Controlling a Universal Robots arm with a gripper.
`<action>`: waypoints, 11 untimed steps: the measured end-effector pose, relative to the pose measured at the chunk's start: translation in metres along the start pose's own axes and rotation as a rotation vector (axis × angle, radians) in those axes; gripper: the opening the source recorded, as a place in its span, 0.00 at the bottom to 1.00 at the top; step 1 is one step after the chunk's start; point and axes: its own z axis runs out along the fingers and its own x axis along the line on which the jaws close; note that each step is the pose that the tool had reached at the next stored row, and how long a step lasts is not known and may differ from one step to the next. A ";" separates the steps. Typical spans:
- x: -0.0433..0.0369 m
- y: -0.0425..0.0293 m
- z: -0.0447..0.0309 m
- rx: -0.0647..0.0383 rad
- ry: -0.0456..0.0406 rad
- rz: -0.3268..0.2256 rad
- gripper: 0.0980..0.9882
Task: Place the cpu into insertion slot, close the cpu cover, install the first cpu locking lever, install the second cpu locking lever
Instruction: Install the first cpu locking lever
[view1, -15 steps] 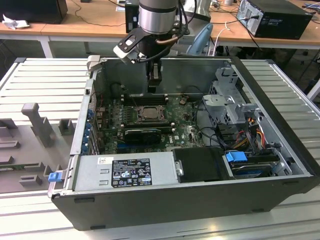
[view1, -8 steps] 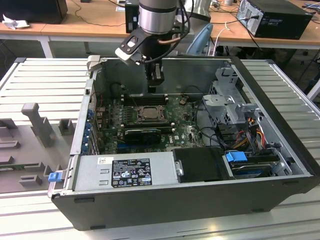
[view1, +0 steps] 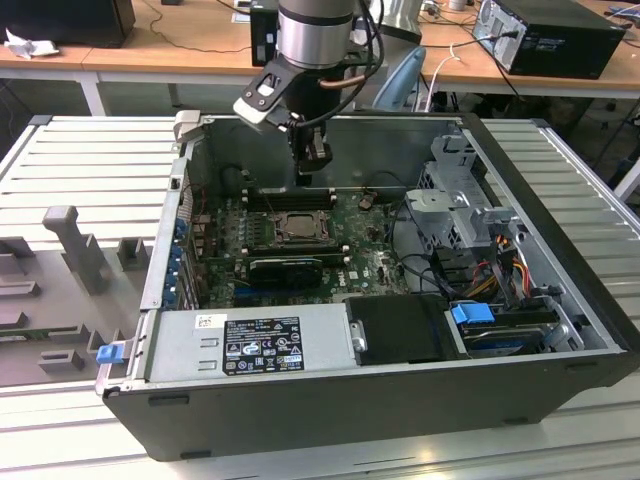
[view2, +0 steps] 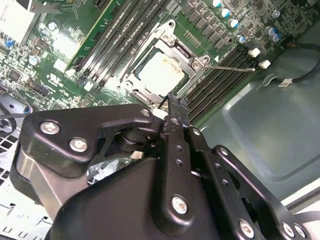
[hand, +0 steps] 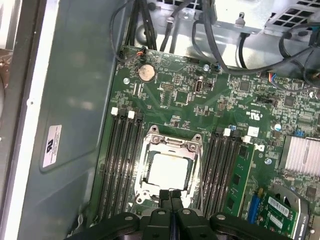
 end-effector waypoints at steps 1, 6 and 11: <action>-0.0001 0.0005 0.0000 0.000 -0.0001 -0.011 0.01; -0.0003 0.0016 0.0000 0.004 -0.0014 -0.117 0.01; -0.0003 0.0016 0.0001 0.007 -0.0027 -0.223 0.01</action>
